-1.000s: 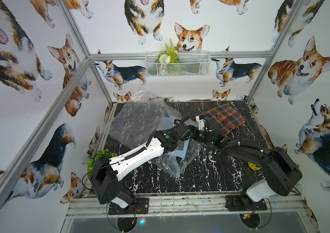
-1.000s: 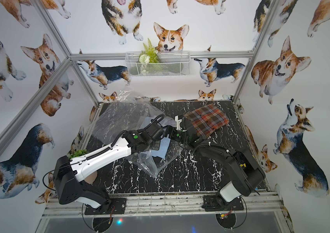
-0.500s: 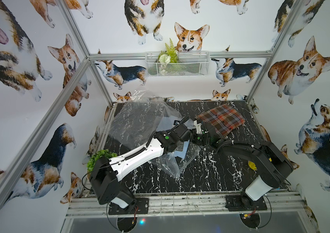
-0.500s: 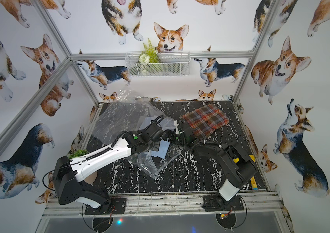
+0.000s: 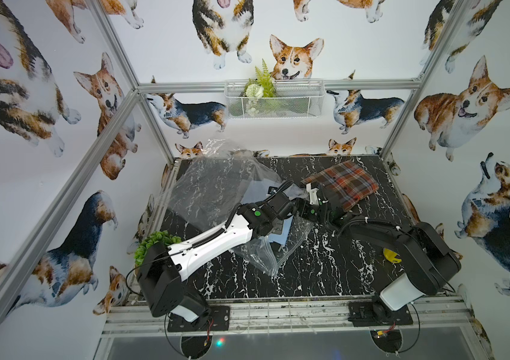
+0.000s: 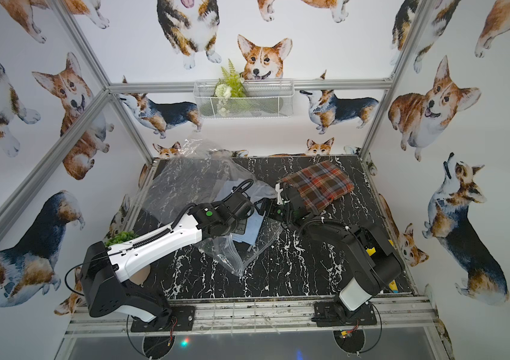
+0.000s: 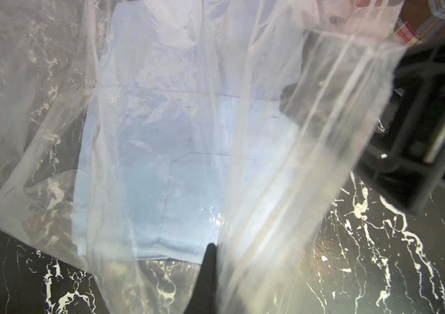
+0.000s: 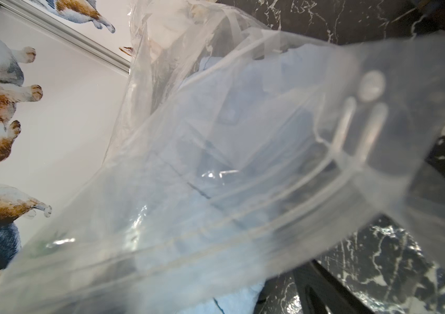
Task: Take the shirt out of the vacuum bag
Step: Take out the shirt from the vacuum bag.
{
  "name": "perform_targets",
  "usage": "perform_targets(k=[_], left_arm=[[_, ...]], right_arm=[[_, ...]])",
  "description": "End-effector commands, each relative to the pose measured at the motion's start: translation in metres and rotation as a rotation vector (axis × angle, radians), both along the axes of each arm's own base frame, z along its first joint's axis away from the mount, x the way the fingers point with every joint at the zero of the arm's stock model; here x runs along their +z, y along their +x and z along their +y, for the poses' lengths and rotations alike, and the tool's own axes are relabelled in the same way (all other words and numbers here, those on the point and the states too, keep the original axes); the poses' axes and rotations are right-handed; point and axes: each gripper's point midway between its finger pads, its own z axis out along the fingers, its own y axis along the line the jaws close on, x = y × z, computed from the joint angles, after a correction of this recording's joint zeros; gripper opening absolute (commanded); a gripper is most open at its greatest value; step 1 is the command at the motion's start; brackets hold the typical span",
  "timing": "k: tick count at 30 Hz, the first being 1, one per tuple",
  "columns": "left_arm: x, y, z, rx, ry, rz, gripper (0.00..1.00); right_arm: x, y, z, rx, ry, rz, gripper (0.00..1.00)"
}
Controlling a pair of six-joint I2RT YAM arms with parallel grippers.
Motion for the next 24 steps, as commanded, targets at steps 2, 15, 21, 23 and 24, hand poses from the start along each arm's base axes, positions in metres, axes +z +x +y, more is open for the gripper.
perform_targets(k=[2, 15, 21, 23, 24], left_arm=[[0.0, 0.0, 0.002, 0.018, -0.002, 0.0, 0.0], [0.0, 0.001, 0.001, 0.017, -0.002, 0.001, 0.0], [0.0, 0.001, 0.001, 0.017, 0.0, 0.001, 0.0], [0.001, 0.001, 0.001, 0.017, 0.001, 0.0, 0.0], [0.001, 0.001, 0.002, 0.018, 0.001, -0.001, 0.0]], right_arm=[[-0.002, 0.002, 0.004, 0.01, 0.002, 0.007, 0.93], [-0.012, 0.011, 0.012, 0.016, 0.002, 0.03, 0.92], [-0.013, 0.011, 0.018, 0.021, 0.014, 0.033, 0.91], [-0.006, 0.009, 0.021, 0.03, 0.021, 0.022, 0.91], [-0.004, 0.008, 0.022, 0.032, 0.016, 0.016, 0.91]])
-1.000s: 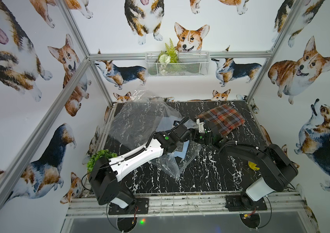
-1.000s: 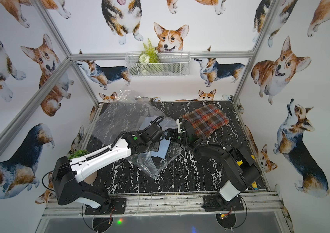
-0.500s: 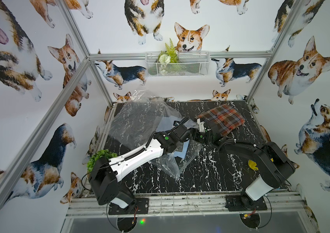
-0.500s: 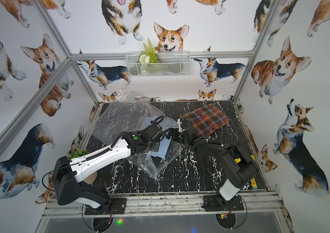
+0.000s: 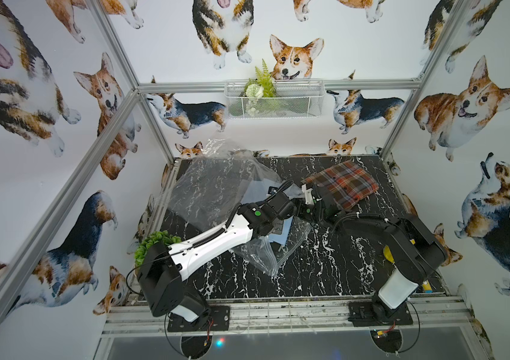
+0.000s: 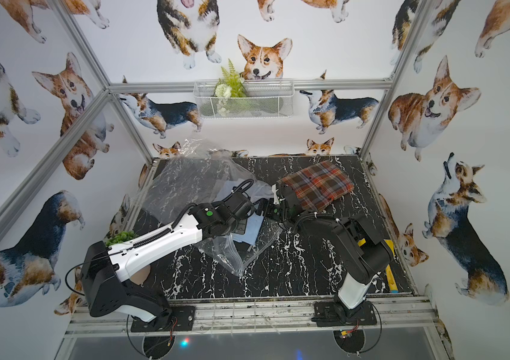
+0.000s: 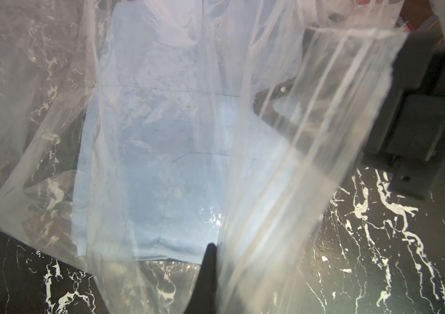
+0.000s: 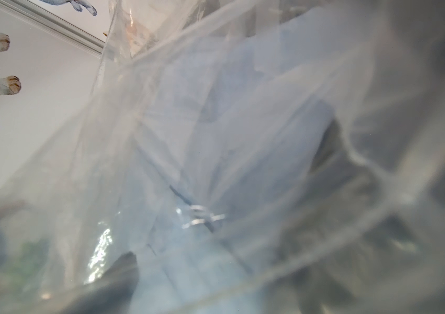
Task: Take the shirt out of the vacuum bag
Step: Take out the shirt from the vacuum bag.
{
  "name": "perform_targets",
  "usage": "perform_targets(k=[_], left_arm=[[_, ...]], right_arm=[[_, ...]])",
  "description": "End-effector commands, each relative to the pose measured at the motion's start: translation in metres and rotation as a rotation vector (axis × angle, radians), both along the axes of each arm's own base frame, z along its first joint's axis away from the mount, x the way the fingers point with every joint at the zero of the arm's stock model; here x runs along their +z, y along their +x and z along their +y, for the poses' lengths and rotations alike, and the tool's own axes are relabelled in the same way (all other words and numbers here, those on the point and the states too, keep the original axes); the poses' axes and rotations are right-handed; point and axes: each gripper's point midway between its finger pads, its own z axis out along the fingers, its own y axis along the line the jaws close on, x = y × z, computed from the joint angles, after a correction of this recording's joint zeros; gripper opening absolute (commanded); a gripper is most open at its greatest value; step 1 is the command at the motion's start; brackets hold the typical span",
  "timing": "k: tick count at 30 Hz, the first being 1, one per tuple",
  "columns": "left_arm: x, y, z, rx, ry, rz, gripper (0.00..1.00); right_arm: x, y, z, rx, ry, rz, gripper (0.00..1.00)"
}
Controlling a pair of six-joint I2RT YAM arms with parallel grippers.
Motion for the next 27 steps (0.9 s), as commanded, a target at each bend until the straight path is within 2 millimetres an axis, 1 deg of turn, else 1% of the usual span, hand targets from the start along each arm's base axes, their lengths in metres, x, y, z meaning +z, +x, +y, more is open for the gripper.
perform_targets(k=[1, 5, 7, 10, 16, 21, 27], left_arm=[[0.001, 0.0, 0.003, 0.018, 0.003, -0.002, 0.0], [-0.001, 0.0, 0.003, 0.017, 0.005, 0.001, 0.0], [-0.003, 0.0, 0.003, 0.017, 0.008, 0.003, 0.0], [-0.004, 0.0, 0.002, 0.016, 0.003, 0.008, 0.0], [-0.002, -0.001, 0.004, 0.016, 0.007, 0.003, 0.0], [-0.004, -0.002, 0.005, 0.017, 0.009, 0.005, 0.0], [-0.002, -0.001, 0.004, 0.017, 0.003, 0.002, 0.0]], right_arm=[[0.017, 0.0, 0.007, 0.008, 0.018, -0.041, 0.91], [0.026, -0.001, 0.004, 0.003, 0.005, -0.066, 0.91], [0.026, 0.0, 0.004, 0.004, -0.002, -0.067, 0.91], [0.02, 0.0, 0.006, 0.013, -0.012, -0.055, 0.91], [0.007, -0.007, 0.0, 0.014, -0.024, -0.036, 0.91], [0.012, -0.011, -0.005, 0.008, -0.03, -0.052, 0.91], [0.025, -0.006, -0.002, 0.014, -0.036, -0.074, 0.91]])
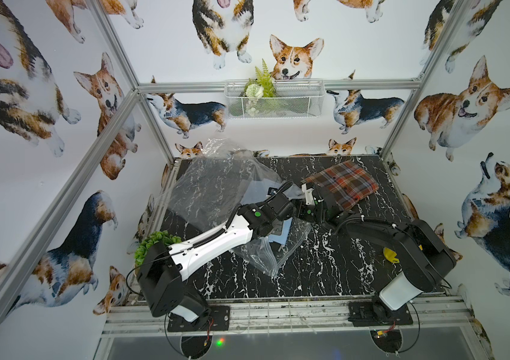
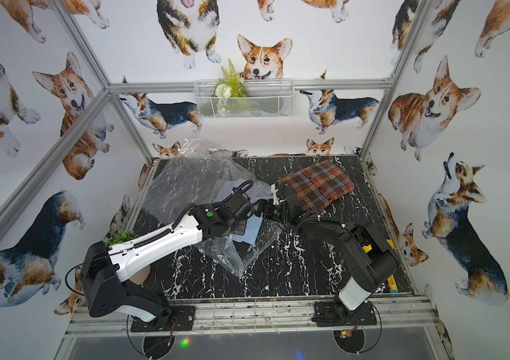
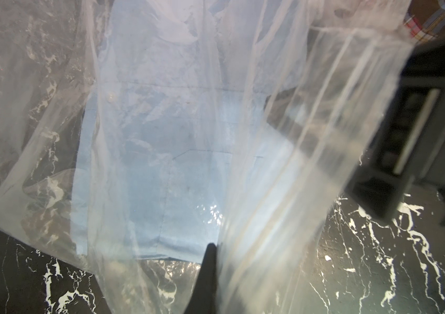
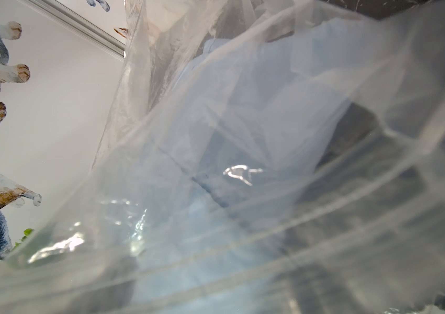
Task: Take the shirt out of the vacuum bag
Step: Take out the shirt from the vacuum bag.
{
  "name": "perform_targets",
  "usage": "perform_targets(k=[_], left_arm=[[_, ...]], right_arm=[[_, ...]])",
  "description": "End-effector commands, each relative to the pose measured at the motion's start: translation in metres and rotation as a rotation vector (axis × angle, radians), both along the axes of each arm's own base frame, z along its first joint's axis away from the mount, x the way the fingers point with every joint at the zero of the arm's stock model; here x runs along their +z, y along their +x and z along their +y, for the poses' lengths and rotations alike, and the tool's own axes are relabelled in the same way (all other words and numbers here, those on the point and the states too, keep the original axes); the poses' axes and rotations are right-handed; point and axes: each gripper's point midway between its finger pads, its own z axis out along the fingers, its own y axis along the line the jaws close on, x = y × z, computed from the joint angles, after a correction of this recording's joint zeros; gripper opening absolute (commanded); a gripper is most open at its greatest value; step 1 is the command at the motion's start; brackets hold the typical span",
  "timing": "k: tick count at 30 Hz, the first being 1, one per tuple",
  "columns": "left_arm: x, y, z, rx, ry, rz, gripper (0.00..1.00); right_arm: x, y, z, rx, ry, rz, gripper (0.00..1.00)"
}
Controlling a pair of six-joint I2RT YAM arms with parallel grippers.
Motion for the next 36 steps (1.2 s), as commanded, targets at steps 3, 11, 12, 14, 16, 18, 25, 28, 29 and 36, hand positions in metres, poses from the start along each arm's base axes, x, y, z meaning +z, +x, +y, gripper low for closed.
perform_targets(k=[3, 11, 12, 14, 16, 18, 25, 28, 29, 36], left_arm=[[0.001, 0.0, 0.003, 0.018, 0.001, -0.002, 0.0], [0.0, -0.001, 0.004, 0.018, 0.005, -0.001, 0.0], [0.001, -0.001, 0.005, 0.018, 0.005, -0.002, 0.0], [0.001, -0.001, 0.006, 0.018, 0.009, -0.004, 0.0], [0.0, -0.001, 0.006, 0.017, 0.012, -0.003, 0.0], [-0.001, -0.002, 0.007, 0.018, 0.013, -0.002, 0.0], [-0.002, -0.001, 0.005, 0.019, 0.005, 0.001, 0.0], [-0.003, -0.001, 0.005, 0.02, 0.007, 0.002, 0.0], [-0.003, -0.001, 0.005, 0.019, 0.006, 0.003, 0.0], [-0.004, -0.001, 0.004, 0.018, 0.004, 0.006, 0.0]], right_arm=[[0.006, 0.007, 0.002, -0.003, -0.014, -0.025, 0.91], [-0.005, 0.009, 0.005, -0.001, -0.016, -0.002, 0.91], [-0.006, 0.009, 0.004, -0.004, -0.017, -0.002, 0.91], [-0.006, 0.009, 0.001, -0.011, -0.019, -0.005, 0.91], [-0.003, 0.01, -0.002, -0.019, -0.015, -0.009, 0.91], [-0.001, 0.012, -0.002, -0.019, -0.014, -0.012, 0.91], [-0.002, 0.015, 0.006, -0.009, 0.016, -0.001, 0.8], [-0.004, 0.015, 0.009, -0.006, 0.027, 0.008, 0.78], [-0.005, 0.015, 0.009, -0.007, 0.026, 0.011, 0.78], [-0.003, 0.015, 0.012, -0.004, 0.034, 0.007, 0.67]])
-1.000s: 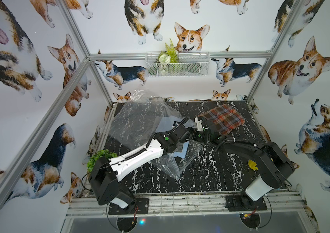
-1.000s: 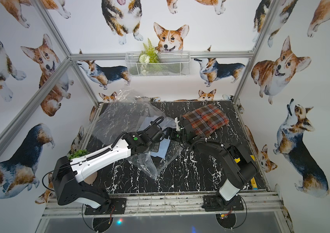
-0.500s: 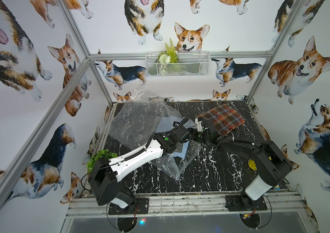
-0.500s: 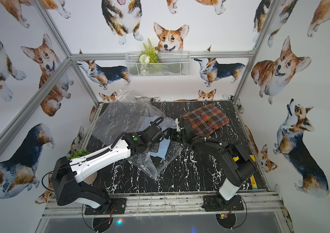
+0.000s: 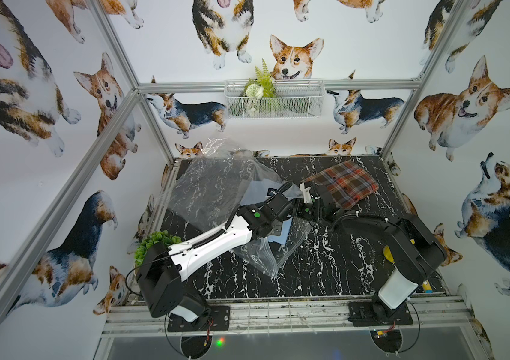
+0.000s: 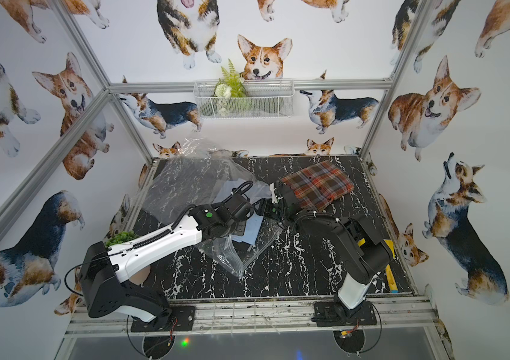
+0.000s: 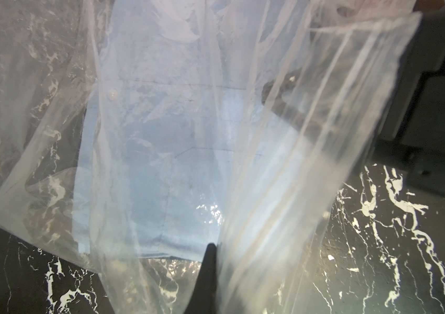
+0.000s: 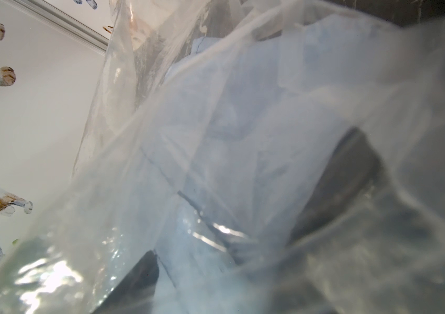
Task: Take the shirt out of the vacuum bag
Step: Take out the shirt from the vacuum bag.
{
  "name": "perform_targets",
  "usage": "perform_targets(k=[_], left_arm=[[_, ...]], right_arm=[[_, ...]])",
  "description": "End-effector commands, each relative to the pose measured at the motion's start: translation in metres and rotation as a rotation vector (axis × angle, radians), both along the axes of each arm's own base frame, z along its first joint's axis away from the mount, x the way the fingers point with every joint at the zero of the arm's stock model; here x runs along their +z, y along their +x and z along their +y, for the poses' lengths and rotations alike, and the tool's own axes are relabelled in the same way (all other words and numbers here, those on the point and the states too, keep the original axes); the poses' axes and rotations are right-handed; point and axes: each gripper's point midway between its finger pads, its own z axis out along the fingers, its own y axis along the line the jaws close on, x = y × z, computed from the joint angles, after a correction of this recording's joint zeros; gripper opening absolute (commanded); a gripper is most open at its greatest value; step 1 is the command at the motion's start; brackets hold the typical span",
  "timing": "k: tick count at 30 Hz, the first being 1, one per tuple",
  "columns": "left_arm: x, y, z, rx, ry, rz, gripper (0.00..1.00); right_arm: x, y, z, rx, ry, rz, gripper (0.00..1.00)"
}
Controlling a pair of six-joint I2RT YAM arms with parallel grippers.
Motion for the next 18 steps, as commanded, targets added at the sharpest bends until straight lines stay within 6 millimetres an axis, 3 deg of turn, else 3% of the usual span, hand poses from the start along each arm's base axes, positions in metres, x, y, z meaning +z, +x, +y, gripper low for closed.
perform_targets(k=[1, 5, 18], left_arm=[[-0.003, 0.0, 0.001, 0.018, -0.001, 0.005, 0.0], [-0.004, 0.0, -0.001, 0.018, -0.008, 0.008, 0.0], [-0.003, -0.001, 0.002, 0.015, 0.001, 0.01, 0.0]], right_arm=[[0.013, 0.004, 0.009, 0.006, 0.04, -0.027, 0.65], [0.011, -0.001, 0.021, 0.035, 0.012, -0.026, 0.64], [-0.021, -0.011, 0.012, 0.018, -0.016, 0.028, 0.64]])
